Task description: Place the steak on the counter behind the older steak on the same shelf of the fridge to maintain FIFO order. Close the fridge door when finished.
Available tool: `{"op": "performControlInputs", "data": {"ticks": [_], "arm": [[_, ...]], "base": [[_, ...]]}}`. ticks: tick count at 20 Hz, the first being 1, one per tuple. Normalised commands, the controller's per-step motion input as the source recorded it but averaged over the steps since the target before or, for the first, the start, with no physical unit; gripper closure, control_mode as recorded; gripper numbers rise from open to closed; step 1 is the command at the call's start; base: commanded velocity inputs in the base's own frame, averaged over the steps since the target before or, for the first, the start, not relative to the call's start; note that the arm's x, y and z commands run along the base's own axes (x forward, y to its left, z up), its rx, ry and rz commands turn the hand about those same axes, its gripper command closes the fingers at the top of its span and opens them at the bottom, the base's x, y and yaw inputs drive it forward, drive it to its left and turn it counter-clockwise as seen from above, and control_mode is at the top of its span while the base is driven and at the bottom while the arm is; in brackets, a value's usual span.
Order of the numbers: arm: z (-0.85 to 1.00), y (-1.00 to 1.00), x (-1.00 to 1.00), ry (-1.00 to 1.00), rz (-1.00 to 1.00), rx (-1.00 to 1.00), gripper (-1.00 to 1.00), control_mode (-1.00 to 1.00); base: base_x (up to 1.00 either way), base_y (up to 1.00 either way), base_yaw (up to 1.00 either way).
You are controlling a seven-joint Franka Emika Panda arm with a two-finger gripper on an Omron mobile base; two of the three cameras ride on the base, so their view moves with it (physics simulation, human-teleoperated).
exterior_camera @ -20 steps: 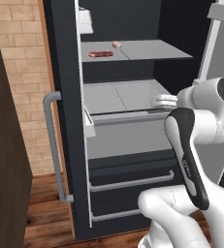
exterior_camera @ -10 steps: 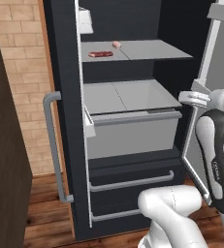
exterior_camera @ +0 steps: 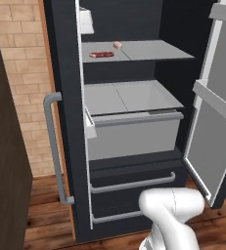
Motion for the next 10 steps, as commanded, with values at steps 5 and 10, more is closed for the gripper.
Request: {"op": "performControlInputs", "data": {"ticks": [5, 10], "arm": [[-0.14, -1.00, -0.02, -0.03, -0.20, 0.33, -1.00, -1.00], [-0.32, -1.00, 0.19, 0.00, -0.09, 0.26, -1.00, -1.00]], "base": [[0.00, 0.00, 0.00], [0.00, 0.00, 0.00]]}}
